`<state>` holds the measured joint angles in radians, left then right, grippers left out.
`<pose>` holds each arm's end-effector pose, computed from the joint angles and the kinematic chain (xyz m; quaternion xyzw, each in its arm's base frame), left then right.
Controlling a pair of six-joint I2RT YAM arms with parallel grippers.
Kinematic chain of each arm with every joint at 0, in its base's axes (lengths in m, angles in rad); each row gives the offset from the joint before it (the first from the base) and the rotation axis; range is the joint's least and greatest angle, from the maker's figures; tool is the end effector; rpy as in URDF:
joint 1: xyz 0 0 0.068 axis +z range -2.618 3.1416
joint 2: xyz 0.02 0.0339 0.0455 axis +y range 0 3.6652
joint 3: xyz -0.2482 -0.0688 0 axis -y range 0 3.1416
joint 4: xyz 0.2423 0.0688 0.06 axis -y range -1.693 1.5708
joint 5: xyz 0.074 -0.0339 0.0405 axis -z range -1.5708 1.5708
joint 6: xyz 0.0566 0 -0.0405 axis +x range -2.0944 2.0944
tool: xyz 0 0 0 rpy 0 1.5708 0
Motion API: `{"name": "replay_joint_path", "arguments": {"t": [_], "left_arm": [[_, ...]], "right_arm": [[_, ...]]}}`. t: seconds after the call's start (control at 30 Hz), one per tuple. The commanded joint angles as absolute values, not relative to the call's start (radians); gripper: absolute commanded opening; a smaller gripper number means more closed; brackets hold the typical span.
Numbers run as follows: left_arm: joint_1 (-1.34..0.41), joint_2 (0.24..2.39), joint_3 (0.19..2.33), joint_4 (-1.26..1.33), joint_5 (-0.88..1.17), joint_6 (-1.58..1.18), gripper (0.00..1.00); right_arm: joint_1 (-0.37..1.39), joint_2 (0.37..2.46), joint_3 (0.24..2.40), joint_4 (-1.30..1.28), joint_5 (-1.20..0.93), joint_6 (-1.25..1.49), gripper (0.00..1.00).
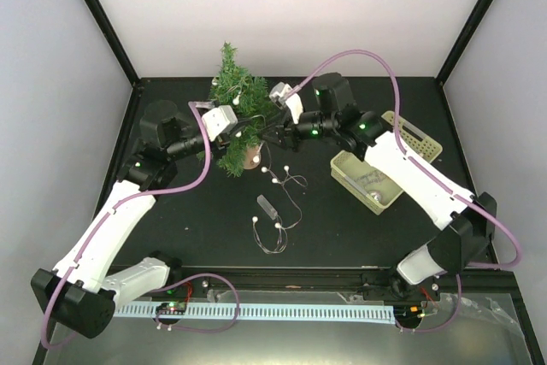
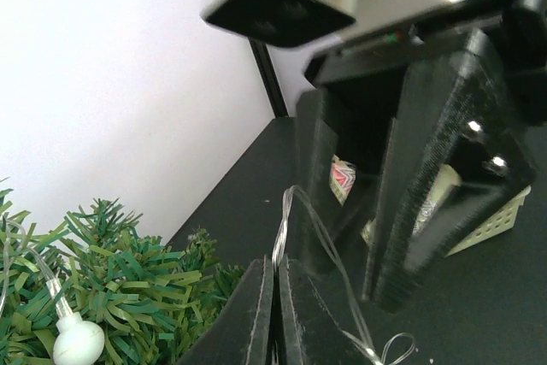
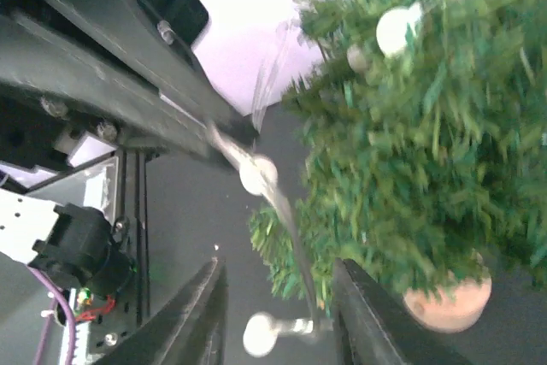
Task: Decorate the small christmas tree
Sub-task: Wrap the decoration item around the Christmas tree.
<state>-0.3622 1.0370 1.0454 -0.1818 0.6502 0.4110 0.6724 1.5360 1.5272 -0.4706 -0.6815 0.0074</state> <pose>0.2242 -0.1216 0.3687 0.4639 0.5946 -0.2296 0.6153 0.2585 0.2514 0.3650 -0.4269 0.7049 0.4324 0.3659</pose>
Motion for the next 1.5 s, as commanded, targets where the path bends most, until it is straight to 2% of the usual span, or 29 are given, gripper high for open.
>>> {"name": "replay_joint_path", "arguments": {"t": [0.0, 0.07, 0.13, 0.3, 0.4, 0.53, 0.77, 0.87, 0.93, 1.07, 1.1, 1.3, 1.47], "left_arm": [[-0.368, 1.038, 1.073, -0.147, 0.659, 0.393, 0.01], [-0.368, 1.039, 1.072, -0.146, 0.657, 0.387, 0.02], [-0.368, 1.039, 1.072, -0.144, 0.657, 0.383, 0.02], [-0.37, 1.032, 1.055, -0.12, 0.648, 0.365, 0.02], [-0.37, 1.029, 1.049, -0.108, 0.646, 0.357, 0.02], [-0.37, 1.03, 1.053, -0.107, 0.635, 0.359, 0.02], [-0.37, 1.023, 1.05, -0.106, 0.626, 0.356, 0.01], [-0.37, 1.023, 1.048, -0.104, 0.623, 0.357, 0.02], [-0.37, 1.022, 1.046, -0.106, 0.62, 0.356, 0.02], [-0.37, 1.02, 1.046, -0.104, 0.615, 0.354, 0.02], [-0.37, 1.02, 1.046, -0.104, 0.613, 0.354, 0.01], [-0.37, 1.026, 1.032, -0.085, 0.599, 0.355, 0.02], [-0.37, 1.046, 1.037, -0.085, 0.571, 0.349, 0.02]], "right_arm": [[0.675, 1.437, 1.383, -0.378, -0.591, -0.028, 0.44], [0.675, 1.37, 1.24, -0.273, -0.539, -0.05, 0.54], [0.674, 1.305, 1.081, -0.125, -0.473, -0.048, 0.58], [0.675, 1.296, 0.819, 0.165, -0.461, -0.03, 0.54], [0.677, 1.372, 0.774, 0.27, -0.488, 0.032, 0.51], [0.698, 1.487, 0.745, 0.394, -0.486, 0.076, 0.51], [0.739, 1.648, 0.804, 0.394, -0.449, 0.091, 0.54], [0.744, 1.684, 0.815, 0.368, -0.428, 0.091, 0.47], [0.744, 1.681, 0.827, 0.307, -0.404, 0.085, 0.39], [0.743, 1.573, 0.845, 0.139, -0.353, 0.06, 0.05], [0.743, 1.529, 0.85, 0.083, -0.329, 0.059, 0.02], [0.72, 1.273, 0.926, -0.19, -0.242, 0.013, 0.01], [0.629, 1.167, 1.077, -0.34, -0.217, -0.025, 0.01]]}}
